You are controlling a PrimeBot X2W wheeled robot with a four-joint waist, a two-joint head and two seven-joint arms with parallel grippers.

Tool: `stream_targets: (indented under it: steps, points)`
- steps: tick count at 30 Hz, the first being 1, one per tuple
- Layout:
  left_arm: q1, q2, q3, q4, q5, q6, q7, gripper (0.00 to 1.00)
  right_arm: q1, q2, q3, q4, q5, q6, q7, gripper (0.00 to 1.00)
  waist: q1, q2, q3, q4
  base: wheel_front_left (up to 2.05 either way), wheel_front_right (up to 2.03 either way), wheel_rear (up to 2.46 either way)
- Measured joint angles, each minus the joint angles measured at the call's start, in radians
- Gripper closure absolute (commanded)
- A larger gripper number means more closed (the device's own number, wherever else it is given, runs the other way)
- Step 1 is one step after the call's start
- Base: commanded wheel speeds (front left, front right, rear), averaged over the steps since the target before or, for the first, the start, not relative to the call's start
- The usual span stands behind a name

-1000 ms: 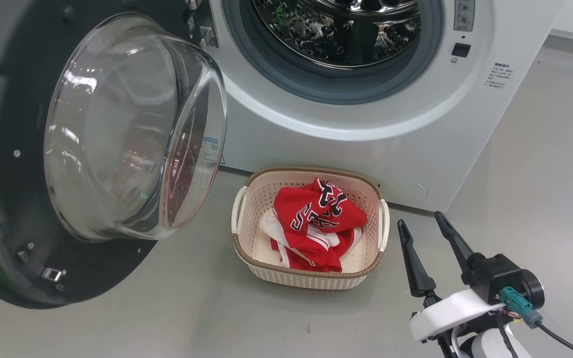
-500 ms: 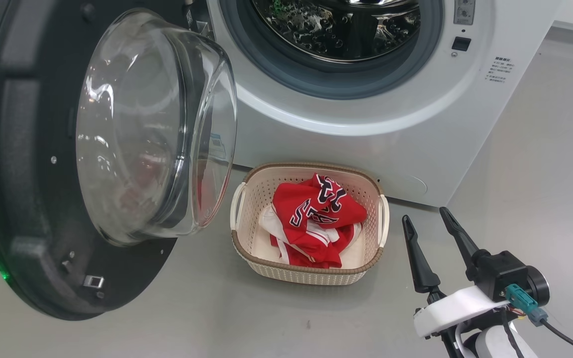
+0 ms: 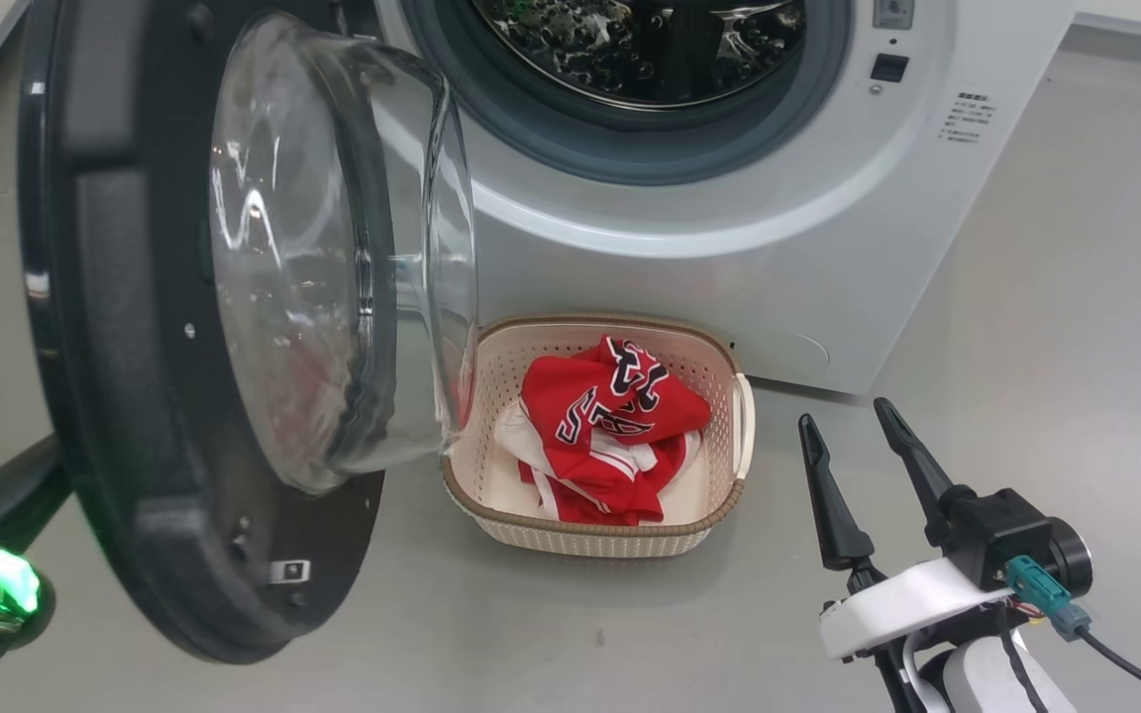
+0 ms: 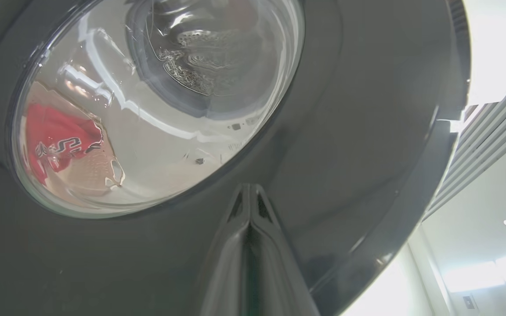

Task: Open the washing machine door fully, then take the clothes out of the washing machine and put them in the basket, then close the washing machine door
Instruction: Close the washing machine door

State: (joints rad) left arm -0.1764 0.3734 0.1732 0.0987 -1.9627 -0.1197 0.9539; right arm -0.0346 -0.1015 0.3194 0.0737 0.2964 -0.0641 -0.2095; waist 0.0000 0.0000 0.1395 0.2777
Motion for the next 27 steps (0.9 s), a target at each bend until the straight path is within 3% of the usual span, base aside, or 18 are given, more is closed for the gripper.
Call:
stream_targets:
  steps: [13,27]
  points:
    - [0.035,-0.031,-0.026,-0.154,-0.016,0.0,0.078,1.0,-0.007,0.009,0.005,-0.003,0.0,0.0,-0.008,0.0,0.0,0.0,0.016,-0.071,0.0,0.0,0.0]
    - [0.068,-0.047,-0.065,-0.304,-0.017,-0.001,0.133,1.0,-0.031,0.027,0.019,-0.003,0.002,-0.001,-0.025,0.0,-0.0001,0.0,0.06,-0.206,0.0,0.0,0.0]
